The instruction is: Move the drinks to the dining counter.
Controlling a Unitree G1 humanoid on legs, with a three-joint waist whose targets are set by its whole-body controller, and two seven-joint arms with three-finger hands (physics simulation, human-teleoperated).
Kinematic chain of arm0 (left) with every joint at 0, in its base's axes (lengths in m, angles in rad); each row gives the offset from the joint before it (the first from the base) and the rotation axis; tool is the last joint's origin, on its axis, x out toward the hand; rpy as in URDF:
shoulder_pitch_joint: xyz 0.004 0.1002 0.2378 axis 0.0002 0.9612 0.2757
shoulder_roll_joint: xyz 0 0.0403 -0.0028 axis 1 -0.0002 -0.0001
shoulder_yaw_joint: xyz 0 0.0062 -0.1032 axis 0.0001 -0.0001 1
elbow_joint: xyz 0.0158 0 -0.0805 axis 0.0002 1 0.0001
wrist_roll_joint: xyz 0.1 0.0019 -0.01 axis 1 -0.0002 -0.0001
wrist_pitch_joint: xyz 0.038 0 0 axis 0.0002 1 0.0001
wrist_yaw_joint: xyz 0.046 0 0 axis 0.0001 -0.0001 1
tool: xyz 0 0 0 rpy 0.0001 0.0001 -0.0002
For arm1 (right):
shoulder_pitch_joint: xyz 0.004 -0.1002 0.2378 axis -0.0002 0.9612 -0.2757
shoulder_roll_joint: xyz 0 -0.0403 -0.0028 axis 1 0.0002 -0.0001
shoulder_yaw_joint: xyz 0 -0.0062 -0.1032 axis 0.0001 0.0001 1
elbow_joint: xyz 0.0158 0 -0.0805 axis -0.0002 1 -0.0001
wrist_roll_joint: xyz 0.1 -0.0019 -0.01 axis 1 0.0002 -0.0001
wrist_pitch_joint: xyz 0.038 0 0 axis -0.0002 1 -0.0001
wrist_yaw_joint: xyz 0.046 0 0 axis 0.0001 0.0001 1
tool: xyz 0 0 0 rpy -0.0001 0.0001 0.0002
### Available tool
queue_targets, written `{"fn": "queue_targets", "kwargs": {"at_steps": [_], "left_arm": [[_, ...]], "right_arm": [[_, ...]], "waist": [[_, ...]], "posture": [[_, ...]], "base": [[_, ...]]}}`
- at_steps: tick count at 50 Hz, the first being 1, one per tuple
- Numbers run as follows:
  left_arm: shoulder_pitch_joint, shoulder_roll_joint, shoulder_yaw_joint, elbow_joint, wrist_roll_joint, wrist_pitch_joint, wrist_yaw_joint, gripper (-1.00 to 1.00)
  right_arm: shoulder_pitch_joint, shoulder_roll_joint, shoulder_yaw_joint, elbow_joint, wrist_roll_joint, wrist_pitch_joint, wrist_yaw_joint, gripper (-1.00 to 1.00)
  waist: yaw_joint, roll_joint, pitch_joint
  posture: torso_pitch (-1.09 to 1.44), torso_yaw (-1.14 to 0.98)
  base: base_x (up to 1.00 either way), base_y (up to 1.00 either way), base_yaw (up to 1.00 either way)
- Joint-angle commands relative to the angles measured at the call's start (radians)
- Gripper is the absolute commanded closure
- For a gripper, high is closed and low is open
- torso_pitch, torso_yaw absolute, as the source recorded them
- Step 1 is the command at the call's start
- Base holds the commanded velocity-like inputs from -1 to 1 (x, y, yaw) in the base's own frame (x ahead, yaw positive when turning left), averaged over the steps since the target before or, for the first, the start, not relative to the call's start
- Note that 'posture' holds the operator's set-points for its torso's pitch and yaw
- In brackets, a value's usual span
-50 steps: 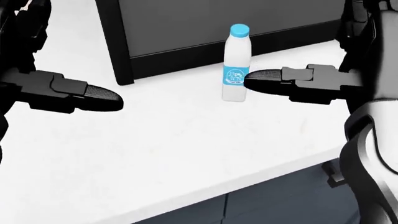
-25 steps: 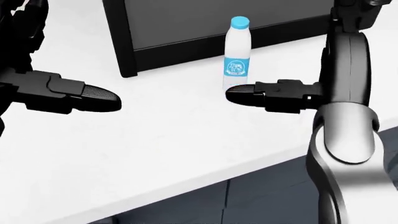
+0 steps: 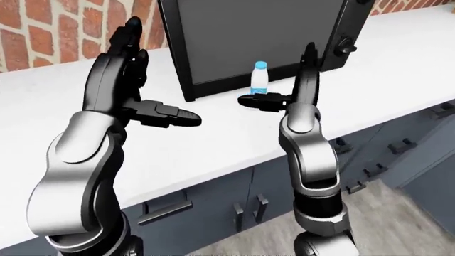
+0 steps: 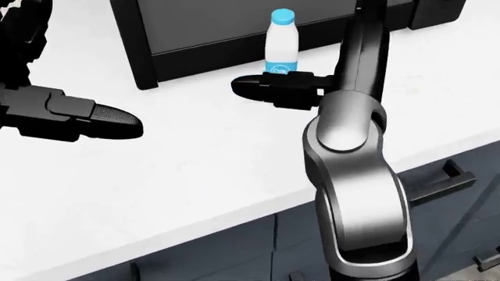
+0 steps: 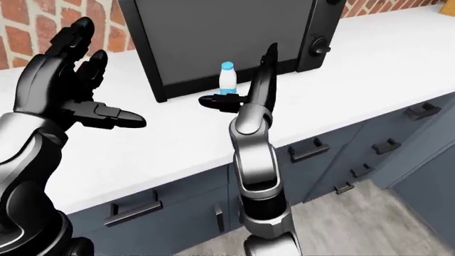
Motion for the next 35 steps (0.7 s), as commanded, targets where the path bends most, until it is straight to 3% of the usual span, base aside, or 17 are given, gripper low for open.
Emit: {"fn": "queue_targets", "kwargs": {"at_steps": [1, 8, 11, 15, 16, 18, 28, 33, 35], "left_arm": [[-0.03, 0.015, 0.018, -0.024, 0.001, -0.026, 0.006, -1.0], [-0.062, 0.034, 0.029, -0.028, -0.019, 0.007, 0.009, -1.0], [-0.062, 0.037, 0.028, -0.029, -0.025, 0.009, 0.013, -1.0], [-0.064, 0.04, 0.026, -0.028, -0.028, 0.008, 0.016, -1.0], [-0.061, 0.04, 0.026, -0.024, -0.029, 0.001, 0.016, -1.0], [-0.06, 0.043, 0.027, -0.024, -0.03, 0.002, 0.016, -1.0], [-0.044, 0.048, 0.042, -0.032, -0.043, -0.002, 0.019, -1.0], [-0.037, 0.052, 0.046, -0.028, -0.048, -0.011, 0.02, -1.0], [-0.033, 0.052, 0.044, -0.025, -0.049, -0.017, 0.022, -1.0]], "right_arm": [[-0.033, -0.002, 0.006, -0.032, -0.004, -0.033, -0.018, -1.0], [-0.032, 0.016, 0.017, 0.01, -0.002, -0.068, -0.039, -1.0], [-0.024, 0.021, 0.023, 0.027, 0.002, -0.082, -0.037, -0.73], [-0.029, 0.027, 0.021, 0.062, 0.006, -0.102, -0.045, -0.65], [-0.027, 0.027, 0.024, 0.076, 0.009, -0.113, -0.043, -0.74], [-0.038, 0.026, 0.022, 0.084, 0.01, -0.109, -0.039, -0.53], [-0.034, 0.017, 0.008, 0.147, 0.028, -0.157, -0.053, -0.63], [-0.027, 0.012, 0.01, 0.164, 0.034, -0.171, -0.056, -0.47], [-0.029, 0.011, 0.009, 0.175, 0.036, -0.177, -0.057, -0.33]], "waist": [[-0.001, 0.002, -0.028], [0.0, 0.003, -0.028], [-0.001, 0.004, -0.029], [-0.001, 0.004, -0.03], [-0.002, 0.005, -0.029], [-0.002, 0.005, -0.03], [-0.003, 0.004, -0.029], [-0.003, 0.004, -0.027], [-0.004, 0.004, -0.027]], "posture": [[0.0, 0.0], [0.0, 0.0], [0.0, 0.0], [0.0, 0.0], [0.0, 0.0], [0.0, 0.0], [0.0, 0.0], [0.0, 0.0], [0.0, 0.0]], "base": [[0.0, 0.0, 0.0], [0.0, 0.0, 0.0], [0.0, 0.0, 0.0], [0.0, 0.0, 0.0], [0.0, 0.0, 0.0], [0.0, 0.0, 0.0], [0.0, 0.0, 0.0], [0.0, 0.0, 0.0], [0.0, 0.0, 0.0]]}}
